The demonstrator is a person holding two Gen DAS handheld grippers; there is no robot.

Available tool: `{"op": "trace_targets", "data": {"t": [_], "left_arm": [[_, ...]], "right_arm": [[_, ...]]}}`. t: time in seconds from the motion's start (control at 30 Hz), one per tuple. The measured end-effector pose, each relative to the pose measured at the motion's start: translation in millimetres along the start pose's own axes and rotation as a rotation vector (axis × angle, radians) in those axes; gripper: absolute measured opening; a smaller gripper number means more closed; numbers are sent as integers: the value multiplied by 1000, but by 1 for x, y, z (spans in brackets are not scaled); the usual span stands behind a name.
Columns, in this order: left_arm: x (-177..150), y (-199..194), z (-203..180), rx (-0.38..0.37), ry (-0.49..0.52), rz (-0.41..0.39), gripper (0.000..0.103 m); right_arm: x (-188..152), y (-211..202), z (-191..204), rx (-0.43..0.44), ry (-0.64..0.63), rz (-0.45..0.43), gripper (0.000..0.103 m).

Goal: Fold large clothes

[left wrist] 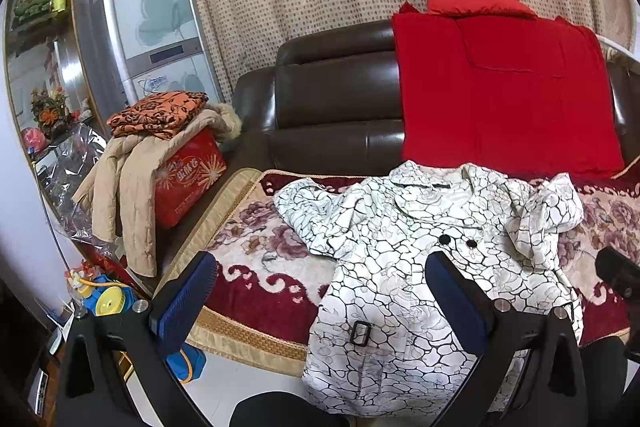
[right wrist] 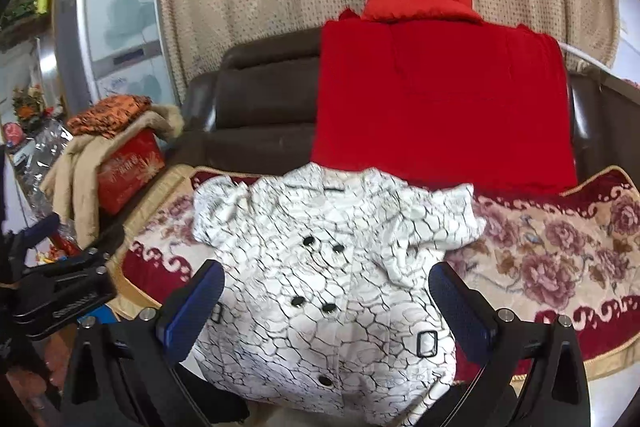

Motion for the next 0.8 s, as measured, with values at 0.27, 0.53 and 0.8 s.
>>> {"op": "trace_targets", "data": {"t": [0.27,0.53,0.8], "left_arm": [[1,17,-23,11,16,24,103],[1,27,-29,7,22,40,103],[-2,31,-34,-1,38,46,103]], "right_arm": [[6,20,-11,-7,36,53,103],[7,34,-8,-19,32,89,103],[7,36,-11,-32,38,93,103]]}}
Point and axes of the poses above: each gripper's, at about its wrist camera, not at the fingertips, and y roughly the way its jaws point, z to its left, x to its top, the point moved 1 cm from there along y, roughly the way its jaws point, and after that the axes turned 15 degrees about z, right-handed, at the moved point
